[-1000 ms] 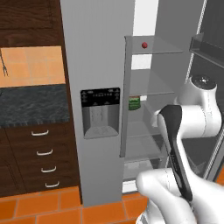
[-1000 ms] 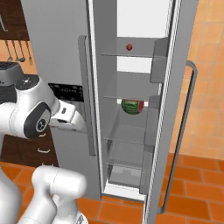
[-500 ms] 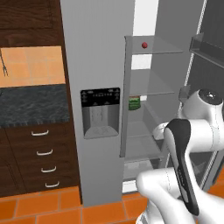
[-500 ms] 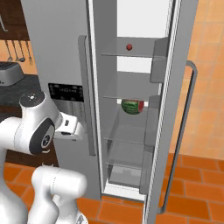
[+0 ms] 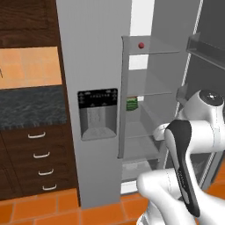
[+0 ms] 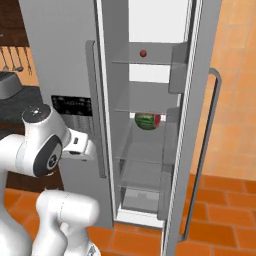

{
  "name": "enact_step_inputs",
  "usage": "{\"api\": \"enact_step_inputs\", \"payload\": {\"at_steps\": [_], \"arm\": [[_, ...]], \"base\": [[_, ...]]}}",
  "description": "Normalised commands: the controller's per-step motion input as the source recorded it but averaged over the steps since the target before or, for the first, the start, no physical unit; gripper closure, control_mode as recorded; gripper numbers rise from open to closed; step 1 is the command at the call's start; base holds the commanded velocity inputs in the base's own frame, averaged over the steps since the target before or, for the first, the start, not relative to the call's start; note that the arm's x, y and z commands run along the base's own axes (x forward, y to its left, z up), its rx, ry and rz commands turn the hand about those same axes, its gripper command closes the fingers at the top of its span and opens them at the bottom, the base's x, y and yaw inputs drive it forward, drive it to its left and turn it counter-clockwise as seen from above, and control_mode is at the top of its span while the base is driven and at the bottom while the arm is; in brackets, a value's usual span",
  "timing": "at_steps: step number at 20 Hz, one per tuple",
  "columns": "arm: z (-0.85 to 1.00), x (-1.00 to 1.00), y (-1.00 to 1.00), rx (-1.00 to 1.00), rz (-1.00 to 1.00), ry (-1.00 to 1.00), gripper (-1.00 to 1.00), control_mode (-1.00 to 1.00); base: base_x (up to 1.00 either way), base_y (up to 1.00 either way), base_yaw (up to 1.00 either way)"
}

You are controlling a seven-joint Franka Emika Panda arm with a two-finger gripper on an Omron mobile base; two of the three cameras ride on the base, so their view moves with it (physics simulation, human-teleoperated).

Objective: Take the strawberry from the fridge and place it on top of the pancake, located on the dining counter.

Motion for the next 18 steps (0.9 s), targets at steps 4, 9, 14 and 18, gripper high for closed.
{"api": "enact_step_inputs", "payload": {"at_steps": [4, 9, 14, 18], "arm": [[0.00, 0.00, 0.00, 0.00, 0.00, 0.00, -1.00, 1.00], [0.00, 0.00, 0.00, 0.00, 0.00, 0.00, -1.00, 1.00], [0.00, 0.00, 0.00, 0.00, 0.00, 0.00, -1.00, 1.00], [0.00, 0.00, 0.00, 0.00, 0.00, 0.00, -1.00, 1.00]], "base": [[0.06, 0.15, -0.47], [0.47, 0.02, -0.35], [0.65, 0.00, -0.02], [0.73, 0.00, 0.10]]}}
